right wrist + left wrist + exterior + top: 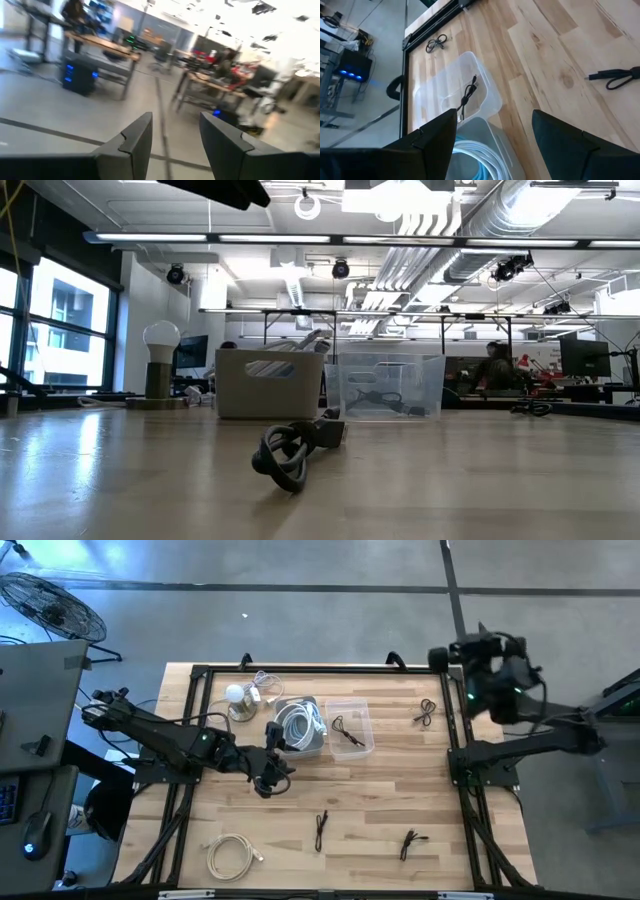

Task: Pick & Place USB Port
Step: Put the black charger cable into the transparent bin

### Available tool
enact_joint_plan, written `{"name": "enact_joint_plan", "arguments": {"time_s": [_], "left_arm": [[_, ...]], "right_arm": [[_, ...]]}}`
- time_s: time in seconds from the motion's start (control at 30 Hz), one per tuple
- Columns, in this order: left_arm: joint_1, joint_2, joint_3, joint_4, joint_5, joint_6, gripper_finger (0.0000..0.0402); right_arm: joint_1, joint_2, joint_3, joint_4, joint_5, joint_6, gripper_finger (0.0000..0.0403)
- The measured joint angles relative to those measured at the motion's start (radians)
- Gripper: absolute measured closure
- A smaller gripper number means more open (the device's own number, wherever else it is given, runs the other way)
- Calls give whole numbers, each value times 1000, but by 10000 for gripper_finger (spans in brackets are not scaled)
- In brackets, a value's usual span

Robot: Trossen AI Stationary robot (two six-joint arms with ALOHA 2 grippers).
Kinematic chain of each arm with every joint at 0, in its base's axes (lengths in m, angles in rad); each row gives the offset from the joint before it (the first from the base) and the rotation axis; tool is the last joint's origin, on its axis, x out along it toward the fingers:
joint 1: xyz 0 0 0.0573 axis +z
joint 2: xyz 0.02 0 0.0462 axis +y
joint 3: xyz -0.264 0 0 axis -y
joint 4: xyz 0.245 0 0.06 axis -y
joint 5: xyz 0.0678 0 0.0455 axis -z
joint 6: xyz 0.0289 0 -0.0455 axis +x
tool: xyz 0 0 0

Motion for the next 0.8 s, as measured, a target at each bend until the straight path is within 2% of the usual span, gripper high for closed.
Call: {"name": "enact_joint_plan", "arguments": {"time_s": [0.23, 0.43, 0.6, 0.7, 0.73, 0.8], "left_arm": [[0, 0, 0, -6, 17, 5, 149], [0, 0, 0, -15, 17, 28, 149], [0, 0, 0, -16, 16, 41, 149], [0, 0, 0, -16, 16, 55, 149], [0, 0, 0, -16, 16, 55, 149], [0, 0, 0, -17, 16, 55, 149]], "right_arm": [[-167, 121, 106, -96, -3, 3, 247], [-274, 174, 116, -194, 10, 19, 247], [-338, 206, 116, -341, 4, 110, 248], [-362, 219, 116, -465, -75, 228, 251], [-373, 220, 116, -519, -142, 286, 253], [-408, 219, 116, -643, -350, 461, 258]]}}
